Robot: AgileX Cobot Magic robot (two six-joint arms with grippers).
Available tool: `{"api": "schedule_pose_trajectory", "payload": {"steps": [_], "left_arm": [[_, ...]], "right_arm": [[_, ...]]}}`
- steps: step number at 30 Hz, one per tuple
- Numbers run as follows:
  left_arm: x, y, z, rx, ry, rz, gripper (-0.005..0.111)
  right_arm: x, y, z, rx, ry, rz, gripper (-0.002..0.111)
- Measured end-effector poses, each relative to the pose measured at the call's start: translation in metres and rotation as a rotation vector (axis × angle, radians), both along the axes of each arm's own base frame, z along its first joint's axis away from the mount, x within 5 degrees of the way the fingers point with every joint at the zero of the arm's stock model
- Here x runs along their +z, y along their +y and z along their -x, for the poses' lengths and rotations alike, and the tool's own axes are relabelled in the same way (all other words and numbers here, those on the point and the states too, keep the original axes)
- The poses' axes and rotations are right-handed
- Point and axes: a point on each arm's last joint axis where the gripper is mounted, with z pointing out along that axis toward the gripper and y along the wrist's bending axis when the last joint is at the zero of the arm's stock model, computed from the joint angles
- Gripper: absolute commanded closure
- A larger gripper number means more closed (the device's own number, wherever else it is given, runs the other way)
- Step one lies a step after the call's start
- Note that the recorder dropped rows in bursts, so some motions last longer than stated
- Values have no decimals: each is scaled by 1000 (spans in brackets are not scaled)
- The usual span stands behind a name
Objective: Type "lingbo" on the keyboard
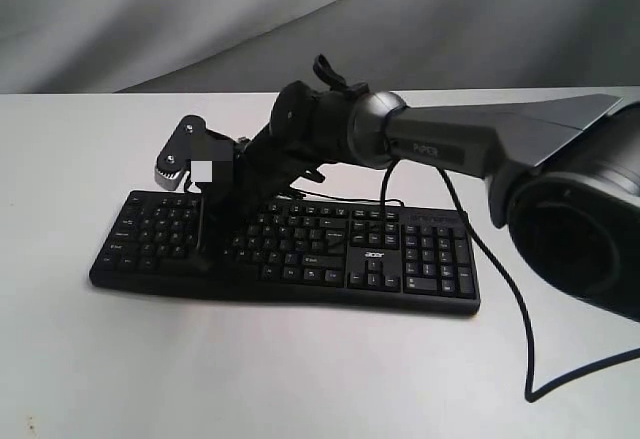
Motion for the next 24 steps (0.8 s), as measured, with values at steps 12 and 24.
{"api": "schedule_pose_trajectory", "payload": {"steps": [12, 24], "left_arm": [[0, 0, 0, 0, 0, 0, 106], [0, 0, 0, 0, 0, 0, 106]], "right_arm": [[-4, 1, 0, 2, 13, 5, 108], [-4, 1, 0, -8, 17, 4, 108]]}}
